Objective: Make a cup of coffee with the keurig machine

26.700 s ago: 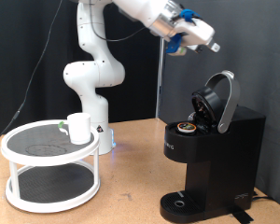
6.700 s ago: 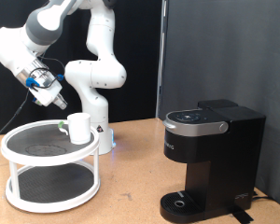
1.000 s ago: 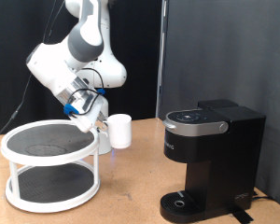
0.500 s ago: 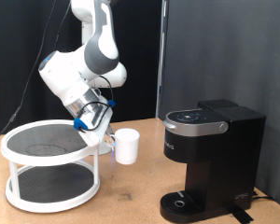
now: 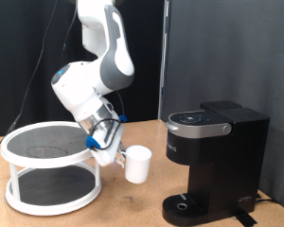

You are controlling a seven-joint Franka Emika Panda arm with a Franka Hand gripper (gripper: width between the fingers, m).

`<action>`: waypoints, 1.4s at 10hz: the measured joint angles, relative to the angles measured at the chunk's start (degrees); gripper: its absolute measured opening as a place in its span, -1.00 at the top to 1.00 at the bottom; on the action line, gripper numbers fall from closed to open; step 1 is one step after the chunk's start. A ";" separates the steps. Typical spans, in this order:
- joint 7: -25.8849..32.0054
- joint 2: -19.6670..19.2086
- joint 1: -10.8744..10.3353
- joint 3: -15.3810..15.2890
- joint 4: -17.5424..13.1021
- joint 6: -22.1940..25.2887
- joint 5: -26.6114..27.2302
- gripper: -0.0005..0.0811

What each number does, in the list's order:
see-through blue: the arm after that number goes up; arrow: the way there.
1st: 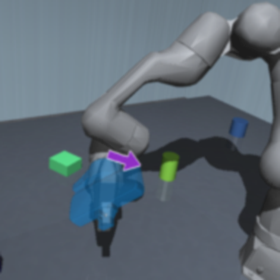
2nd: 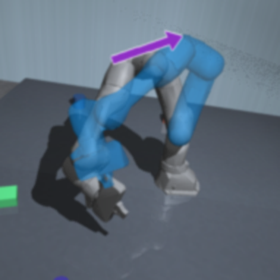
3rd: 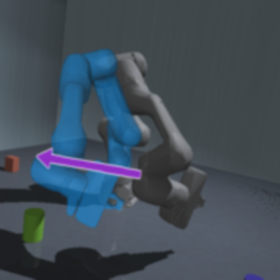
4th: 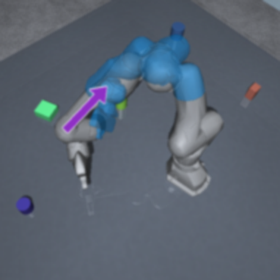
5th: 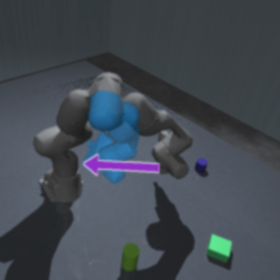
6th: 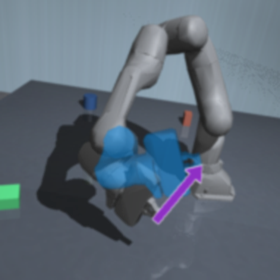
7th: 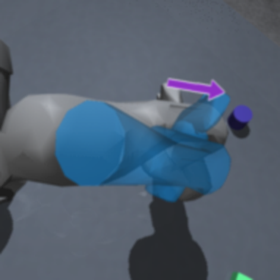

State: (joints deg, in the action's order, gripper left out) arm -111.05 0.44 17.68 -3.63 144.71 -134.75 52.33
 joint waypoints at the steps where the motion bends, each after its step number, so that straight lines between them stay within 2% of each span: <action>1: 1.13 -1.32 -0.48 -0.97 -0.45 -0.97 2.04 0.97; 4: 5.82 -3.61 -1.69 -3.79 -0.75 -3.57 7.78 0.97; 10: 8.90 -6.23 -4.85 -10.23 -0.74 -12.30 16.52 0.97; 14: 12.77 -9.81 -5.41 -12.67 -1.90 -18.01 23.24 0.97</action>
State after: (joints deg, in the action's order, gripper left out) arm -98.29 -9.38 12.27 -16.30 142.81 -152.76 75.57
